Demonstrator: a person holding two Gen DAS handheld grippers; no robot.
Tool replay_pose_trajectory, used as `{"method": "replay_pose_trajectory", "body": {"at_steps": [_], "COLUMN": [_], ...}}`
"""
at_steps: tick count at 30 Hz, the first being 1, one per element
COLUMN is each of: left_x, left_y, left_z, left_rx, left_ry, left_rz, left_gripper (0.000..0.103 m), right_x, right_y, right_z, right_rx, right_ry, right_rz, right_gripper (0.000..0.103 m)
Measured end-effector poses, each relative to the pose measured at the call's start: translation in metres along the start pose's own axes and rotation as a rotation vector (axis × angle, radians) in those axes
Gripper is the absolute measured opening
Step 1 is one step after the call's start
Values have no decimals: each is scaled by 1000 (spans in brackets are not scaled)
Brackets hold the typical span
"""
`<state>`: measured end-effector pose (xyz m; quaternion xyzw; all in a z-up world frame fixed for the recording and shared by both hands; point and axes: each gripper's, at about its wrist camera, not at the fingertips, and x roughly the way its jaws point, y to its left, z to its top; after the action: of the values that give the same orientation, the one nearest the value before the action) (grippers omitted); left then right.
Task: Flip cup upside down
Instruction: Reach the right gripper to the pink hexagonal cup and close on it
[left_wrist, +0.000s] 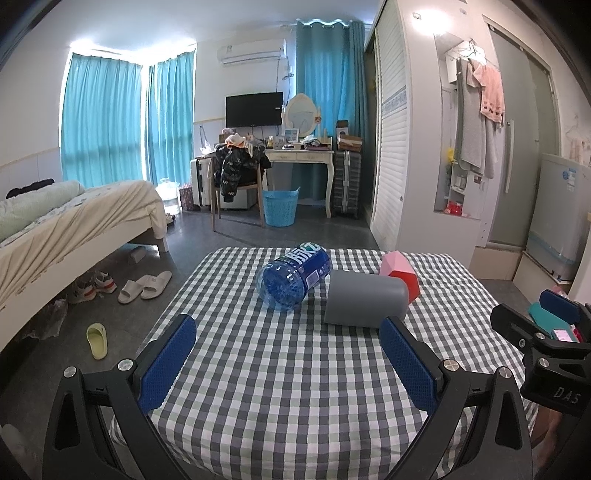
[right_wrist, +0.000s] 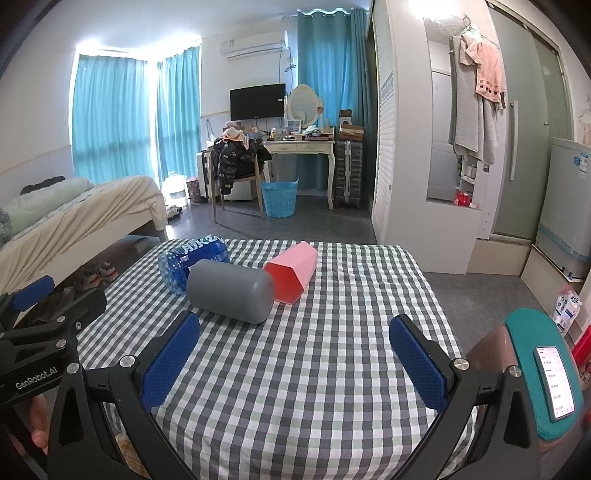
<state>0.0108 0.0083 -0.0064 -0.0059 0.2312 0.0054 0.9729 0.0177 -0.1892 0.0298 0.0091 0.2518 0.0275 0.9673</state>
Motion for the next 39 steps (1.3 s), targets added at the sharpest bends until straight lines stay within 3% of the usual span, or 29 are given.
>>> {"method": "replay_pose_trajectory", "body": {"at_steps": [9, 19, 28, 35, 39], "left_x": [42, 110, 156, 172, 176], "left_y": [13, 38, 59, 70, 76], "left_z": [16, 47, 50, 47, 42], "left_rx": [-35, -54, -99, -123, -140], "left_ry": [45, 76, 115, 135, 147], "left_rz": [24, 94, 124, 117, 118], "left_gripper": [103, 103, 103, 103, 103], "right_x": [29, 116, 216, 255, 273], "right_y": [-4, -7, -5, -12, -17], "right_z": [23, 74, 76, 78, 73], "right_rx": [4, 47, 74, 107, 132], "right_ry": [37, 121, 337, 440, 512], "right_rz": [-24, -49, -65, -36, -23], "right_gripper": [103, 103, 103, 100, 91]}}
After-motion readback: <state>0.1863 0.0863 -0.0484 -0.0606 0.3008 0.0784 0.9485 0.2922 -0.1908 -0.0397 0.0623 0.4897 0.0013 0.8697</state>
